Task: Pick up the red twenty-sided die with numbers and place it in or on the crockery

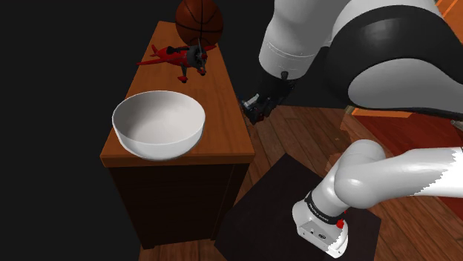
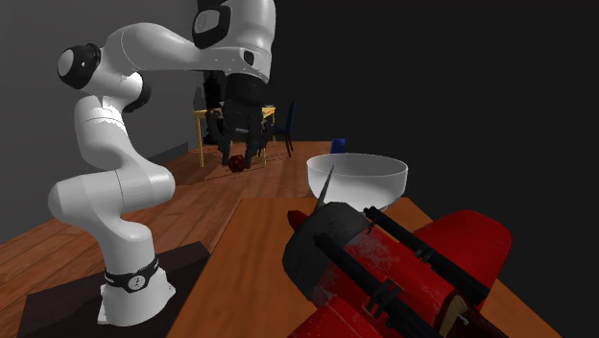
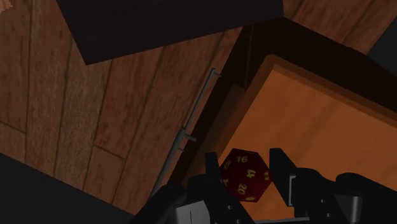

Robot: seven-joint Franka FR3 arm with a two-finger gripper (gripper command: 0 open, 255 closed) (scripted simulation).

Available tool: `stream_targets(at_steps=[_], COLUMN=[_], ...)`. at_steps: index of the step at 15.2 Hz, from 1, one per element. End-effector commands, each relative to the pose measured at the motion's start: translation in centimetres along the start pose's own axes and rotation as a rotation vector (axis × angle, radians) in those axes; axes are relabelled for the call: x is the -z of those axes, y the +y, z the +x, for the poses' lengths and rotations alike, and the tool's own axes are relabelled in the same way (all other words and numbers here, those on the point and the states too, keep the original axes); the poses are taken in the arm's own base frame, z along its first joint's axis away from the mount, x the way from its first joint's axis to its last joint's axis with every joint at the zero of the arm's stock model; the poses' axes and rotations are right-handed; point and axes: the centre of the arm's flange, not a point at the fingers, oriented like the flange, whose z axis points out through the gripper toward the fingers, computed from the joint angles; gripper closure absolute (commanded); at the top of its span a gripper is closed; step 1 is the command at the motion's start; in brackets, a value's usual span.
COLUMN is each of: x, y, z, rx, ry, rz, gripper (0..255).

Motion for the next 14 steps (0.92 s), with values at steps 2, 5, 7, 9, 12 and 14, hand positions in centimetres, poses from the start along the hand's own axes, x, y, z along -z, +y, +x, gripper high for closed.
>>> stream_targets(at_steps=[2,5,7,9,12,14], x=[1.6,3.1,4.1,5.1,6.6,7.6], y=[0.4,0.8,1.0,1.3,1.6,1.9], z=[0.3,0.7,0.9,1.1,1.5,1.7], rx=[0.000,0.000,0.000,0.000,0.000,0.000], ry=[0.000,0.000,0.000,0.000,0.000,0.000], rz=[0.000,0.000,0.000,0.000,0.000,0.000], gripper=[255,255,255,255,255,255])
